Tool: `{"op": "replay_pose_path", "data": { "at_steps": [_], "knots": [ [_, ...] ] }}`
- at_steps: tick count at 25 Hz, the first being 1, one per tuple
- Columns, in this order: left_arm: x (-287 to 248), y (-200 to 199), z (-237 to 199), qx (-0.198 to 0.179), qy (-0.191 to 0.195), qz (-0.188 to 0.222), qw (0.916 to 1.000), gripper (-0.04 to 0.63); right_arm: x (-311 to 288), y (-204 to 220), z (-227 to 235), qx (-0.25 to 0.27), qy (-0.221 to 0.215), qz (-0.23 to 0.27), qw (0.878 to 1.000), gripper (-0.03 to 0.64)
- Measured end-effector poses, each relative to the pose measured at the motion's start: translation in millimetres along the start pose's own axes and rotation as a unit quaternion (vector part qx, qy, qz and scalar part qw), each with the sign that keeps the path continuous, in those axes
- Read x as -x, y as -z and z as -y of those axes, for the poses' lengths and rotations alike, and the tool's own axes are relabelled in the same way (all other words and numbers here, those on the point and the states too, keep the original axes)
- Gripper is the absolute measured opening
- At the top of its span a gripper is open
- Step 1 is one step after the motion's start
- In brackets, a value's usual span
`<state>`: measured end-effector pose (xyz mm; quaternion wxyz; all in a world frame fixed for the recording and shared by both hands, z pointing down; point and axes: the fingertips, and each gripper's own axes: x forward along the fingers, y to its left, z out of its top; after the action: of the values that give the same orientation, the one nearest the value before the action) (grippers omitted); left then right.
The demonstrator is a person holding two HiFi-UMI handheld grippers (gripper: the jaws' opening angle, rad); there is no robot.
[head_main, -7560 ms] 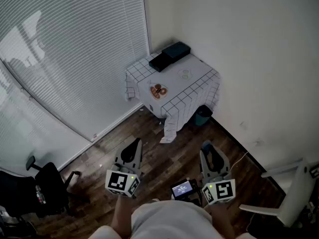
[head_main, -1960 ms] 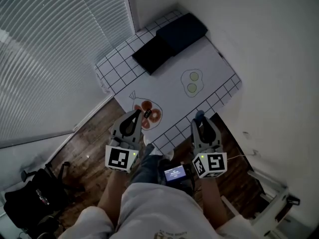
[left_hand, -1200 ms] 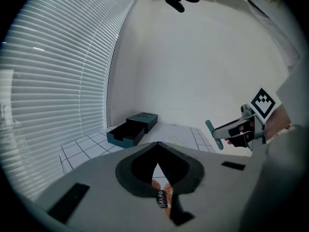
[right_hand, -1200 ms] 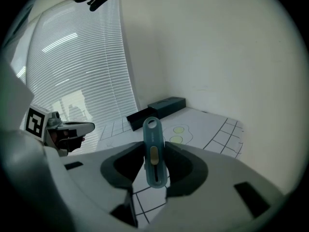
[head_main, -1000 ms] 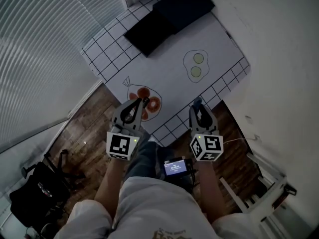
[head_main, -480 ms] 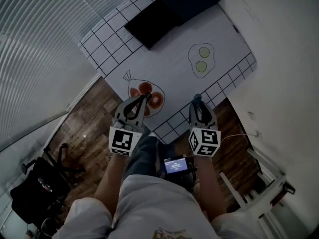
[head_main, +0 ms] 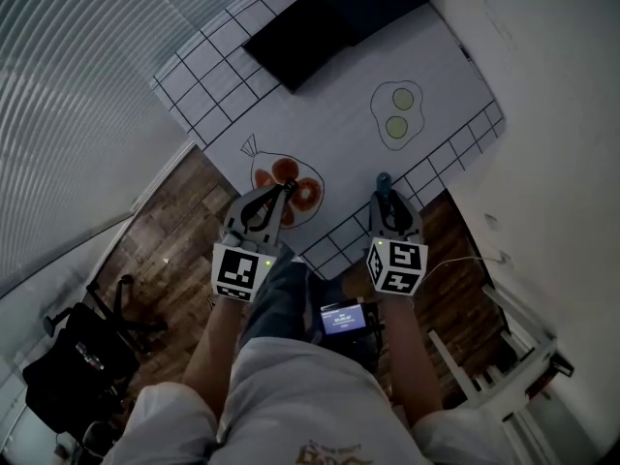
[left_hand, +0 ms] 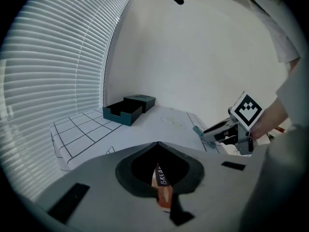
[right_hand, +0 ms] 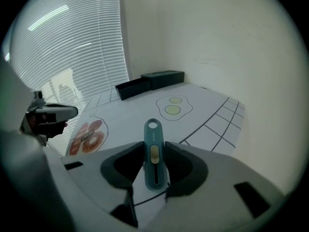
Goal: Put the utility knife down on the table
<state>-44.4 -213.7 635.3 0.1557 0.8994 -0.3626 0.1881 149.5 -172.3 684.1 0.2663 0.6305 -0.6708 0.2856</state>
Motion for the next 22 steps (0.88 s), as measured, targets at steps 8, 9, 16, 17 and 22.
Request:
{"op": "replay_pose_path", "data": {
  "at_steps": [8, 9, 16, 17, 22],
  "knots": [
    [-1, 3, 0, 0.012, 0.012, -0.003, 0.9999, 0.008, -12, 11, -1, 0.004, 0.003, -0.044, 0.999, 0.138],
    [-2, 4, 0, 0.012, 0.013, -0.003, 0.9998, 0.008, -12, 11, -1, 0.005, 0.004, -0.043, 0.999, 0.138],
    [-2, 9, -4, 0.013, 0.012, -0.010, 0.9998, 0.008, -12, 10, -4, 0.005, -0.001, -0.045, 0.999, 0.140],
    [-2, 10, -5, 0.014, 0.012, -0.012, 0.9998, 0.008, -13, 10, -5, 0.005, -0.002, -0.046, 0.999, 0.143],
    [-4, 13, -7, 0.024, 0.014, -0.019, 0.9994, 0.008, -13, 8, -5, 0.003, 0.000, -0.044, 0.999, 0.158]
  ]
}}
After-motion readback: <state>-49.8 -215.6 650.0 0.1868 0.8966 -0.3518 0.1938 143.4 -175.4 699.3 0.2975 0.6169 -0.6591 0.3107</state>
